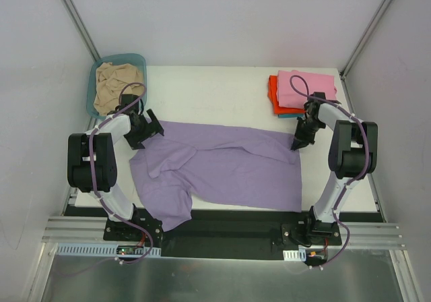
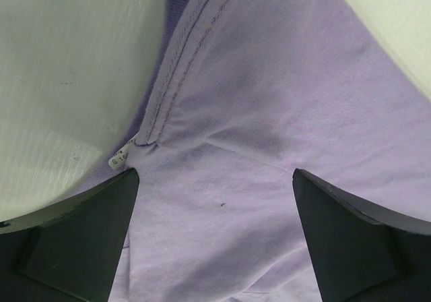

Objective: Fold and stack the t-shirts
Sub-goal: Fold the flattened tshirt in 1/3 of the way

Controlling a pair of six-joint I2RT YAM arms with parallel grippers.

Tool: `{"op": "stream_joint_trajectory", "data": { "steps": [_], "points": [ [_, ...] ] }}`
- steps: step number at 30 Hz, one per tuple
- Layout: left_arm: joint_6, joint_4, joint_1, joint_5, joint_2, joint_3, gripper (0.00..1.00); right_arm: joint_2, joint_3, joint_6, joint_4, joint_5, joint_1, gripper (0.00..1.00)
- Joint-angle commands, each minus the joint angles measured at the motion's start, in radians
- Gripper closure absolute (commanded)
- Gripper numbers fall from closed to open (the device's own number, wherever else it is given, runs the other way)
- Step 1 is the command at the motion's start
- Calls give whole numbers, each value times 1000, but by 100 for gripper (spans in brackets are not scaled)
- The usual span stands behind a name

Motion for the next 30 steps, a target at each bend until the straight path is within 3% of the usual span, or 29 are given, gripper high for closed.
{"op": "stream_joint_trajectory", "data": {
  "steps": [1,11,13,30],
  "points": [
    [28,-8,-3,0,11,23,1,-61,42,6,-4,36,0,90],
    [28,-8,-3,-13,20,24,1,-51,128,6,-67,136,-6,92],
    [28,-10,-2,-11,21,24,1,-41,132,2,-67,119,-7,99],
    [34,-22,-2,-40,29,30,1,51,280,-54,-108,190,-29,99]
  ]
}}
